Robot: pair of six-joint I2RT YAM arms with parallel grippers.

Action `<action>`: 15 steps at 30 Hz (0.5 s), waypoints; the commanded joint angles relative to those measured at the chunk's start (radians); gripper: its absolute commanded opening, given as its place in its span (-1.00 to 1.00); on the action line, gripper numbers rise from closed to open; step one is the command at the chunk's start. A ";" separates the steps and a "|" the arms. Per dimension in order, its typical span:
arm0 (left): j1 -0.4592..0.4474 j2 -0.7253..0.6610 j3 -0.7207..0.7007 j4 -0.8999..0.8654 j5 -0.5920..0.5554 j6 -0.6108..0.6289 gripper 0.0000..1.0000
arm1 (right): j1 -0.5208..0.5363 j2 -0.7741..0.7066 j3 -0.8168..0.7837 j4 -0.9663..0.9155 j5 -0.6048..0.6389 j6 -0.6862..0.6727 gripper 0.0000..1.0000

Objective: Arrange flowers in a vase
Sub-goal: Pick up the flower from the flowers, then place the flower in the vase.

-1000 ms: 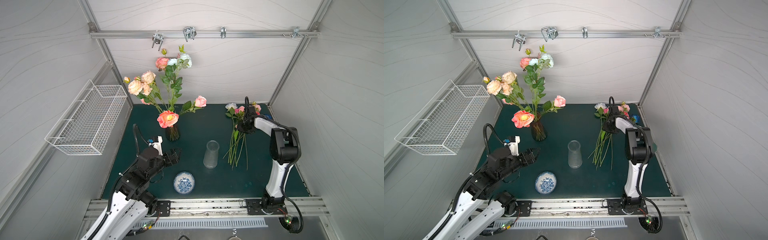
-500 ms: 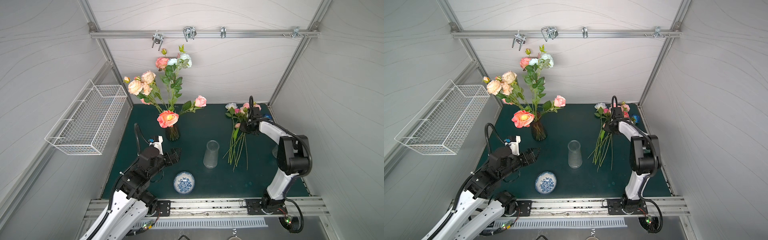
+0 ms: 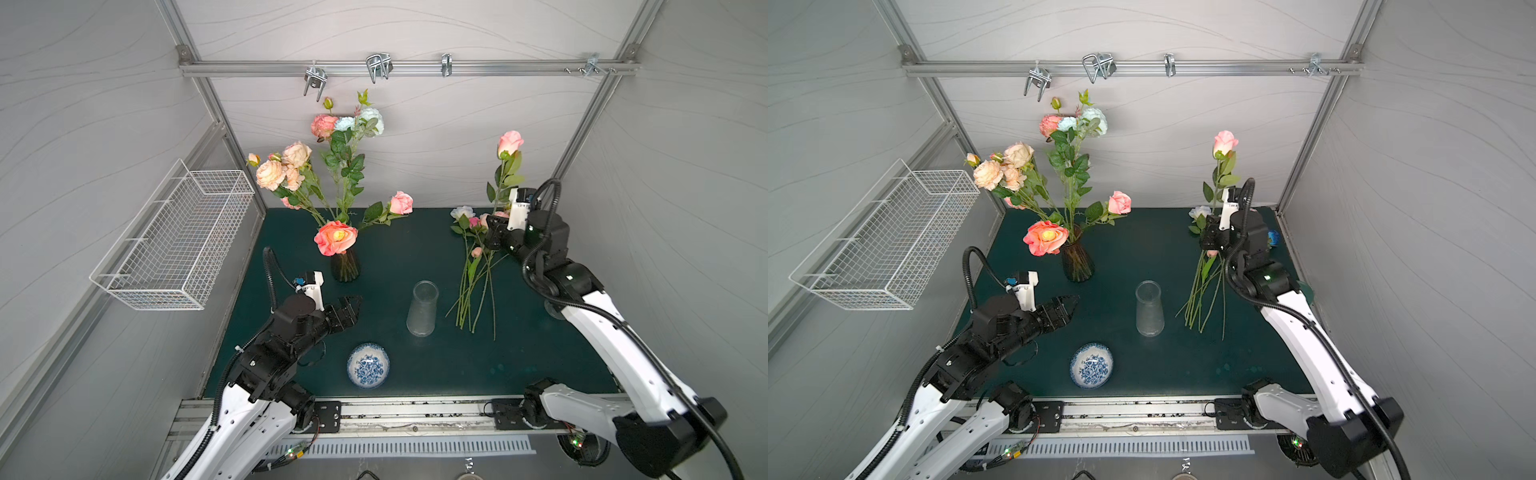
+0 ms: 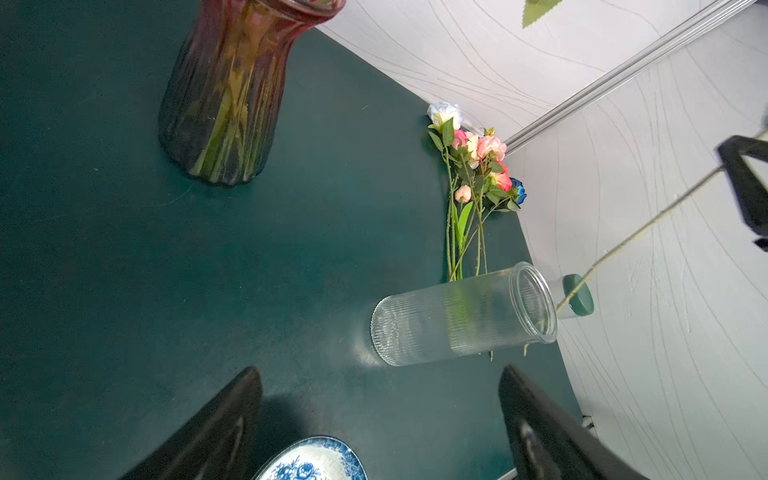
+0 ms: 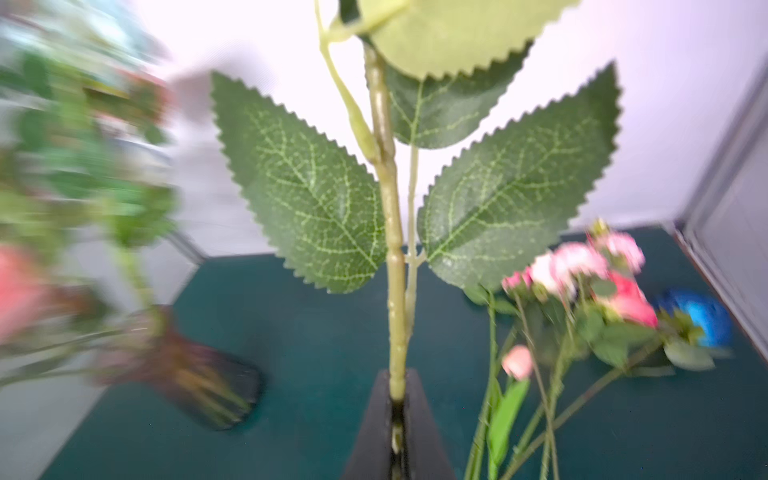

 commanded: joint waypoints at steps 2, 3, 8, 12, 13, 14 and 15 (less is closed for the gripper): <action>-0.001 -0.018 0.053 0.002 -0.006 0.006 0.83 | 0.137 -0.088 0.061 0.047 -0.012 -0.099 -1.00; -0.003 -0.018 0.055 -0.001 -0.006 0.007 0.83 | 0.166 -0.098 0.070 0.057 -0.036 -0.107 -1.00; -0.003 -0.026 0.056 -0.005 -0.006 0.007 0.83 | 0.296 -0.053 0.133 0.159 -0.120 -0.185 -1.00; -0.003 -0.032 0.058 -0.010 -0.005 0.005 0.83 | 0.322 0.039 0.174 0.240 -0.142 -0.225 -1.00; -0.002 -0.033 0.058 -0.012 -0.005 0.004 0.83 | 0.322 0.064 0.176 0.262 -0.142 -0.230 -1.00; -0.003 -0.035 0.060 -0.014 -0.006 0.004 0.83 | 0.323 0.085 0.180 0.277 -0.146 -0.236 -1.00; -0.002 -0.038 0.059 -0.017 -0.008 0.003 0.83 | 0.322 0.100 0.181 0.292 -0.152 -0.241 -1.00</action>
